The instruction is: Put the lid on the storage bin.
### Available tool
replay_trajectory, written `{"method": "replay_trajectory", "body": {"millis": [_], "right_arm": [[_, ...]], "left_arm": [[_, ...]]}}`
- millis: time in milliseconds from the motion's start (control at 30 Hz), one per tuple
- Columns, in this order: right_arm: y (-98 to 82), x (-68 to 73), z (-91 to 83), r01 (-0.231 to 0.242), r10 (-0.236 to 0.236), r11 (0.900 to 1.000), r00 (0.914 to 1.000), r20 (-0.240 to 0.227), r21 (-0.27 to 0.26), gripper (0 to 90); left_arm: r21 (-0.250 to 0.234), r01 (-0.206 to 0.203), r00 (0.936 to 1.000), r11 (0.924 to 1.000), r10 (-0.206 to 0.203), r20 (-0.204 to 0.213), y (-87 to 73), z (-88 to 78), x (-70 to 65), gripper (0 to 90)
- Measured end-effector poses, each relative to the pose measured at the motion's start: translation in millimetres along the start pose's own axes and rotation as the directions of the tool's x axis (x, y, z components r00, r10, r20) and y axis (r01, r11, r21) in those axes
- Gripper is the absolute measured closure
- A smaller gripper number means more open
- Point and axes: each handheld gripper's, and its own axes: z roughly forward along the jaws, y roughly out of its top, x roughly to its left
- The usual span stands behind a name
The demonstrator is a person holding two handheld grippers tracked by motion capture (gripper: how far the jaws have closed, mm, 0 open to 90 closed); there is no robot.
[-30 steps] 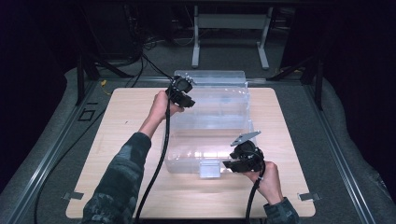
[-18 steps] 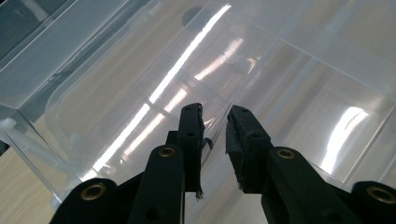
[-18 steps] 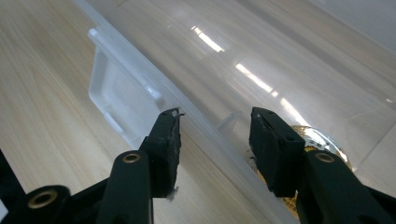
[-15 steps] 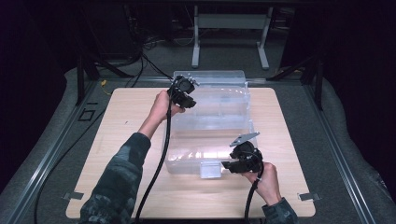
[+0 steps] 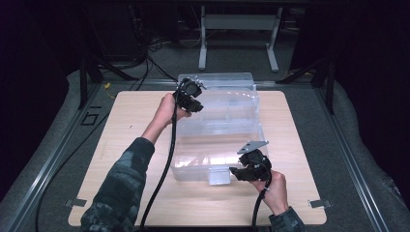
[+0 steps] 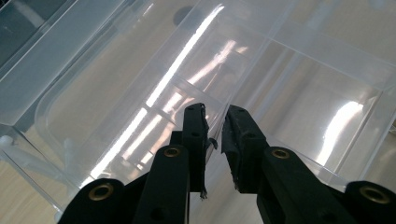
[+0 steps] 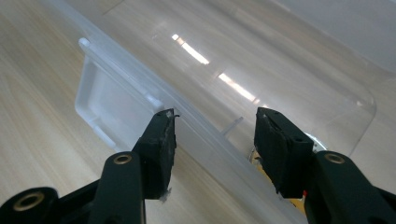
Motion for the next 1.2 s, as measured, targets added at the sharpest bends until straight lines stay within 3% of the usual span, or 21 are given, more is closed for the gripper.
{"method": "replay_trajectory", "body": {"millis": [200, 600, 1200], "right_arm": [[0.2, -0.3, -0.1, -0.01, 0.01, 1.0, 0.9999, -0.002, 0.004, 48.6], [-0.3, 0.5, 0.0, -0.012, 0.012, 1.0, 0.9999, 0.008, -0.003, 48.4], [1.1, 1.2, 0.5, -0.025, 0.025, 1.0, 0.9996, 0.011, 0.001, 48.2]], "left_arm": [[-0.01, 0.007, 1.0, 0.9999, -0.007, 0.005, -1.4, -1.6, -0.2, 78.6], [-0.019, -0.029, 0.9995, 0.9994, 0.03, 0.009, -2.6, -13.6, -8.2, 79.6], [-0.072, -0.037, 0.9984, 0.9967, 0.04, 0.04, -11.6, -27.9, -15.4, 80.4]]}}
